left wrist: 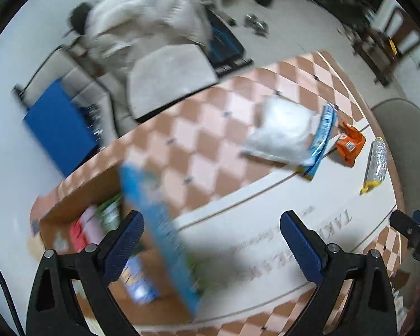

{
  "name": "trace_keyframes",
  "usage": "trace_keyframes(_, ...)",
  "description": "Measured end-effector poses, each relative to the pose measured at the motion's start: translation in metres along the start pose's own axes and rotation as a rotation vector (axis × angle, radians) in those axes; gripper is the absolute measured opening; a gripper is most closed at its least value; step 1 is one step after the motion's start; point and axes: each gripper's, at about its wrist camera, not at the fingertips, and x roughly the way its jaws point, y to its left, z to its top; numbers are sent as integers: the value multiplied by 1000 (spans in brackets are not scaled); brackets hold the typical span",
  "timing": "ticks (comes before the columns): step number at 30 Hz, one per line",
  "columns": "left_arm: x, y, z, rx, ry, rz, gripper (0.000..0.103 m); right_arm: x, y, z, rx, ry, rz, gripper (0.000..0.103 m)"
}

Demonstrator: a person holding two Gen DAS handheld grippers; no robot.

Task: Organize soft objects
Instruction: 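Grasp the white plastic bag with left tool while right tool grasps sponge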

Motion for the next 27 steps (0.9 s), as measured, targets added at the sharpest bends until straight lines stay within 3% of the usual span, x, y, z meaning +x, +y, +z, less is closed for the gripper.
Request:
trace_keyframes(7,82,-78,88,126,154,-44,100,53,-71,69,121,60,-42,103)
trace_keyframes(11,120,-103,110,183,231,-34,100,79,-93,88,150,102,-43,103)
trace_keyframes(16,159,-117,119,210,310,-15,100,109,-110,101,174,157,-40,103)
trace_keyframes(25,194,-115,121,151,351,-34,100,146,-114,108,179,208,-45,103)
trace_keyframes(27,193,-113,121,136,340,-39,93,154,-116,110,180,227,-36,103)
